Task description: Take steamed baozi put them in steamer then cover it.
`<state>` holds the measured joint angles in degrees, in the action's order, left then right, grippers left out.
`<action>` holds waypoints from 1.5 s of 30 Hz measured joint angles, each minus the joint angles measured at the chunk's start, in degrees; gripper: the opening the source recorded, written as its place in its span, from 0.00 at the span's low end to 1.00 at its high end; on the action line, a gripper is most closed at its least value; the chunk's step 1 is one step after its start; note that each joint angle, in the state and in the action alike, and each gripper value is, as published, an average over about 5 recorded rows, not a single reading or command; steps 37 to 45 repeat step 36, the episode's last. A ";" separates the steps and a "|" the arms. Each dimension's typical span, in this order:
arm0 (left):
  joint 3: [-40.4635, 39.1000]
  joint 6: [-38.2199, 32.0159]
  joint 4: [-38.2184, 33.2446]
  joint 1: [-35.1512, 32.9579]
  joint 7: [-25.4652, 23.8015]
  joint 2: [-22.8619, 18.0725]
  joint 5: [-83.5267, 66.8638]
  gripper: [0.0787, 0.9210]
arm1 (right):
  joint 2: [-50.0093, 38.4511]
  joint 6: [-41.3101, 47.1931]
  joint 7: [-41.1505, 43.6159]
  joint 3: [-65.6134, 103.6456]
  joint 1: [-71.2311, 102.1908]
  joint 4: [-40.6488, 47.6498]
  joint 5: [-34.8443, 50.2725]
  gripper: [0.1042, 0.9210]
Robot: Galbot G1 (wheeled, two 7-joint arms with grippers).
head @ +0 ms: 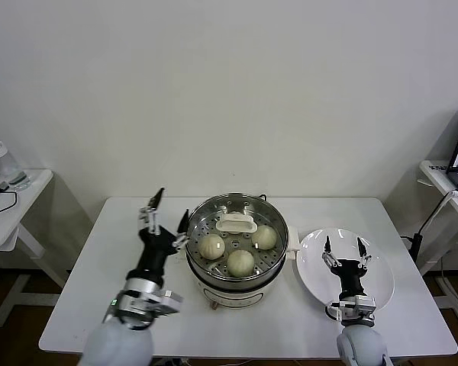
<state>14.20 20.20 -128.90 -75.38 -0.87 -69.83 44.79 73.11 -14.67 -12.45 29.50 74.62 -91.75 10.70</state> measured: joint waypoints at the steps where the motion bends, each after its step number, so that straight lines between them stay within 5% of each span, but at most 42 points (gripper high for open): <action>1: 1.80 -1.93 0.78 -0.65 0.71 0.07 -3.40 0.88 | -0.10 0.25 0.11 -0.05 0.22 -0.35 0.59 0.88; 19: 18.48 -29.94 19.45 -6.16 0.18 -1.29 -38.59 0.88 | -0.17 2.95 0.49 0.29 5.12 -5.54 5.27 0.88; 45: 21.36 -36.39 25.41 -7.21 -0.76 -1.38 -45.41 0.88 | 0.25 3.81 0.72 -0.34 6.68 -7.52 5.73 0.88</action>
